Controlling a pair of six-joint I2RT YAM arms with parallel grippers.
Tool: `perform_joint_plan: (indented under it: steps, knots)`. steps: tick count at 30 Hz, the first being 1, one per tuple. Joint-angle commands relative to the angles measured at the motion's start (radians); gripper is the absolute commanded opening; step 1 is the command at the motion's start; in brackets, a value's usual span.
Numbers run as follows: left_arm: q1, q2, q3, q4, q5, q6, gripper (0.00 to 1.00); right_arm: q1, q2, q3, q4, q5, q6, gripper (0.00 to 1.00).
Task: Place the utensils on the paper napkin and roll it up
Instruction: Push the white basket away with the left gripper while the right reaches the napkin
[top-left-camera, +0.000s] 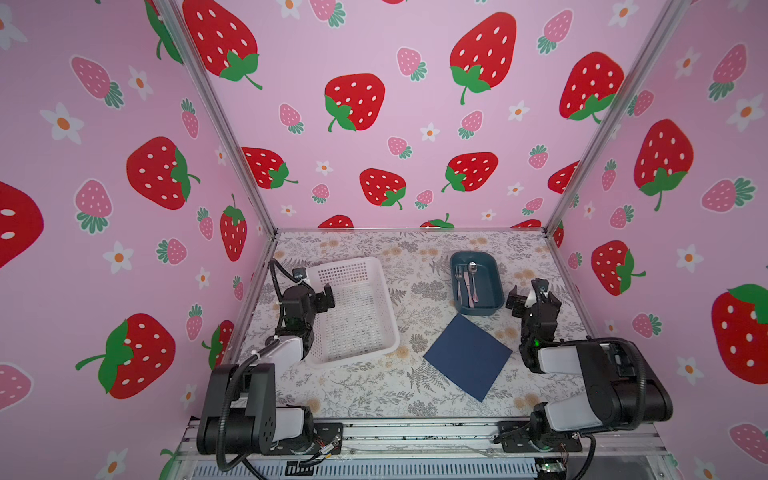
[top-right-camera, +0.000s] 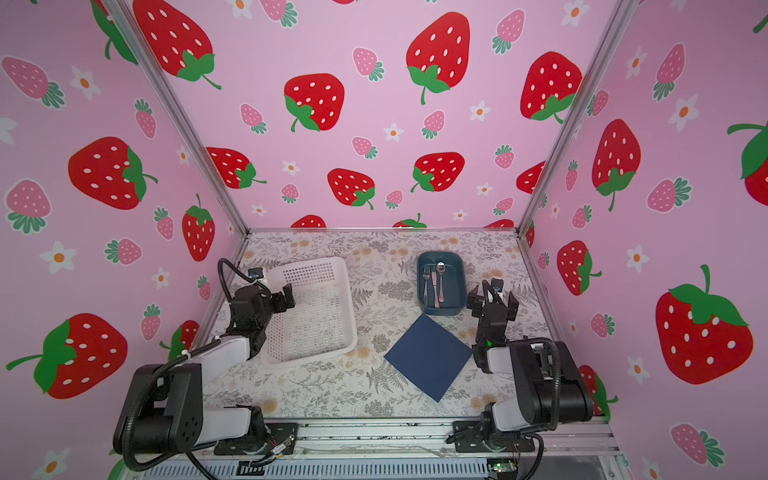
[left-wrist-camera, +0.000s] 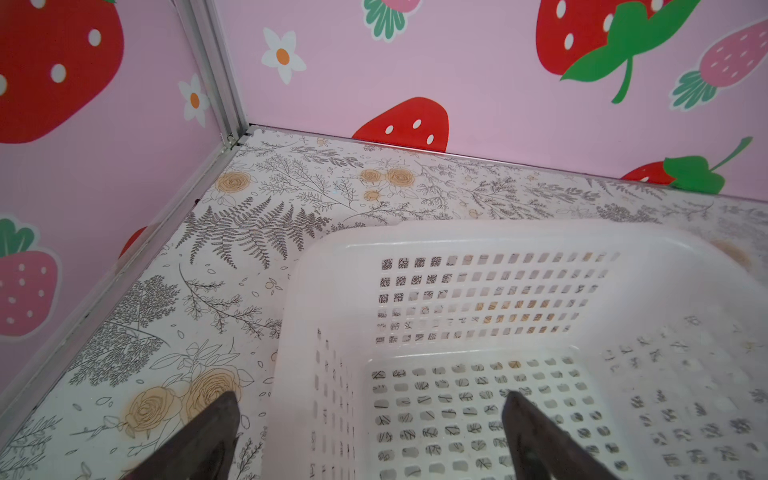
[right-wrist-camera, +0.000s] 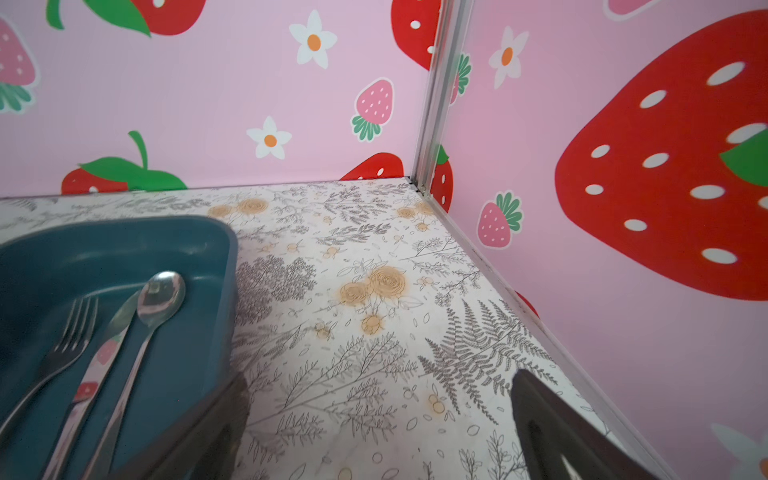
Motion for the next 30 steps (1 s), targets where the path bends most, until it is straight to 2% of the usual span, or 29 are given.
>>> perform_joint_plan:
  steps: [1,5,6,8,11,12,14,17,22,23,27,30]
  knots:
    - [0.009,-0.094,0.096,-0.24,-0.055,-0.149,0.99,-0.004,-0.075,0.15,-0.363,0.112,0.111,1.0]
    - [0.019,-0.165,0.207,-0.546,-0.017,-0.388,0.99,-0.005,-0.154,0.273,-0.679,0.057,0.225,1.0]
    - [0.029,-0.175,0.226,-0.591,0.051,-0.406,0.99,-0.007,-0.182,0.288,-0.72,-0.02,0.232,1.0]
    - [0.033,-0.198,0.239,-0.649,0.171,-0.426,0.99,-0.007,-0.254,0.299,-0.761,-0.282,0.248,1.0]
    - [0.043,-0.226,0.243,-0.759,0.174,-0.495,0.99,-0.005,-0.312,0.306,-0.752,-0.673,0.331,1.0]
    - [0.052,-0.229,0.237,-0.789,0.177,-0.508,0.99,0.001,-0.31,0.311,-0.747,-0.766,0.398,0.94]
    - [0.077,-0.229,0.233,-0.85,0.178,-0.537,1.0,0.024,-0.284,0.355,-0.793,-0.865,0.473,0.88]
    - [0.104,-0.208,0.239,-0.917,0.169,-0.559,0.99,0.094,-0.227,0.441,-0.92,-0.936,0.451,0.86]
    - [0.107,-0.146,0.254,-0.902,0.196,-0.552,0.97,0.271,-0.149,0.491,-0.966,-0.924,0.419,0.86]
    - [0.107,-0.122,0.261,-0.887,0.217,-0.548,0.96,0.306,-0.128,0.499,-0.97,-0.923,0.424,0.85]
    - [0.106,-0.016,0.295,-0.803,0.43,-0.524,0.84,0.42,-0.045,0.526,-0.942,-0.95,0.447,0.84]
    - [0.105,0.052,0.337,-0.753,0.495,-0.524,0.83,0.498,0.018,0.557,-0.928,-0.963,0.451,0.84]
